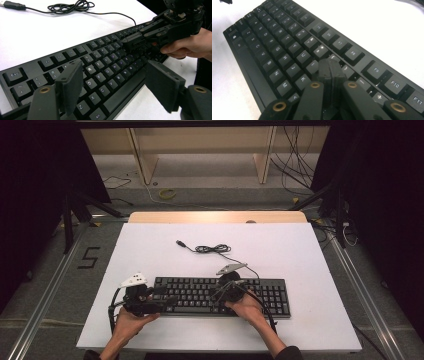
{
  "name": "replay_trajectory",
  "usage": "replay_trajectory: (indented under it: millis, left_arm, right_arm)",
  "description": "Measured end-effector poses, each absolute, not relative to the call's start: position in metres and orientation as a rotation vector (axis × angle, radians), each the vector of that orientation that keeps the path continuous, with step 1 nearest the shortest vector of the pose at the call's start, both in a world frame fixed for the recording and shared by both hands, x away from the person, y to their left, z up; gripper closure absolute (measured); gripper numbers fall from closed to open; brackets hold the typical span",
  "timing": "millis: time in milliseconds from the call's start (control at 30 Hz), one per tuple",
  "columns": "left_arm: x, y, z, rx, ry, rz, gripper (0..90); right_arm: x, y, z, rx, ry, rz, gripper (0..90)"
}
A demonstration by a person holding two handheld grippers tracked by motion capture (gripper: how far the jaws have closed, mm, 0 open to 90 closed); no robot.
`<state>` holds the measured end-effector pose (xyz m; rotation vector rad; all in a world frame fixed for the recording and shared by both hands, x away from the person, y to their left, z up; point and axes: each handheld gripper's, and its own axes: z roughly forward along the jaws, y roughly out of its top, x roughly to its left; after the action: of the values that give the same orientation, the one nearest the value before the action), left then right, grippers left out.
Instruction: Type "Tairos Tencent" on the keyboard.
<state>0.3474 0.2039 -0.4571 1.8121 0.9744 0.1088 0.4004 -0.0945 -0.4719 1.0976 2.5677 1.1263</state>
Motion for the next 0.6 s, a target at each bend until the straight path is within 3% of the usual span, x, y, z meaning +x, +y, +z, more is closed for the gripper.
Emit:
replay_trajectory:
  millis: [600]
  left_arm:
    - [0.3502,0.2090,-0.4591,1.797,1.002,0.121,30.8]
  right_arm:
    - [0.3981,-0.0956,-0.4714,1.111,2.555,1.163,90.0]
